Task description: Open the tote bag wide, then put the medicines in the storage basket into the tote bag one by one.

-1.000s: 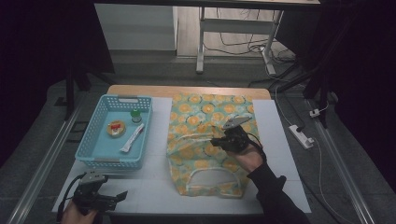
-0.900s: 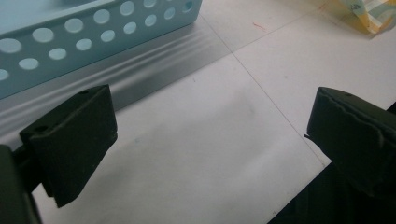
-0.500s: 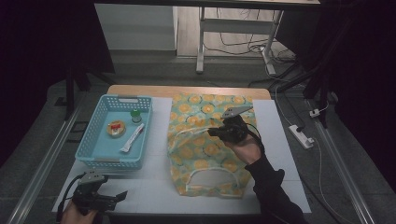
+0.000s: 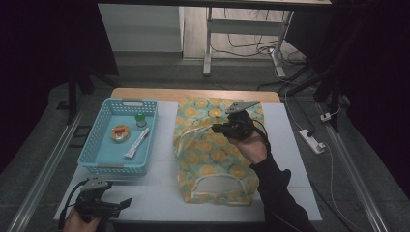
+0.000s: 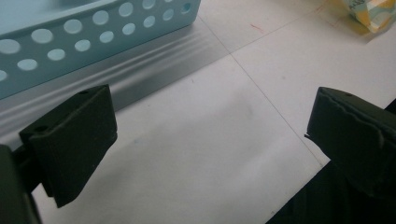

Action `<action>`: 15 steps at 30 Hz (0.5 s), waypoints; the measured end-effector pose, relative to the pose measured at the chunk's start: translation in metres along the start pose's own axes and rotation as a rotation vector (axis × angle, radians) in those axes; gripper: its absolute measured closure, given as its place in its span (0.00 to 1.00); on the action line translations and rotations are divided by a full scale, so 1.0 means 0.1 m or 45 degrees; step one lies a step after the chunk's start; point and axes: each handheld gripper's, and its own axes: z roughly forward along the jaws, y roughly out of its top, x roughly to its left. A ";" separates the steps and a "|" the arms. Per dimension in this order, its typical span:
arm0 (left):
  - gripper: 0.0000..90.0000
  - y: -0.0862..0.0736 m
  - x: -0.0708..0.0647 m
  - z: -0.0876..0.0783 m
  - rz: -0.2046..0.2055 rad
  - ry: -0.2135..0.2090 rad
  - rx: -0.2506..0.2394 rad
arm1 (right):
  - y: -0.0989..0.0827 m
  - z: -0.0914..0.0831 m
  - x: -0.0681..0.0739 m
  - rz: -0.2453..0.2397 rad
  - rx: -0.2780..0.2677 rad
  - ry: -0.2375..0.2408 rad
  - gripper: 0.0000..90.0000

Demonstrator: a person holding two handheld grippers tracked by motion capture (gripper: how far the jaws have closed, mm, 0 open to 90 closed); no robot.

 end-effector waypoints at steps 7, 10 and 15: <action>0.01 0.00 0.00 0.00 0.002 -0.004 -0.001 | 0.03 0.03 0.01 -0.009 0.001 0.010 1.00; 0.01 0.00 0.00 -0.01 0.003 -0.010 -0.005 | 0.02 0.05 0.03 -0.022 0.007 0.008 1.00; 0.00 -0.01 0.01 -0.02 -0.005 -0.018 -0.015 | 0.00 0.07 0.03 -0.028 0.011 0.002 1.00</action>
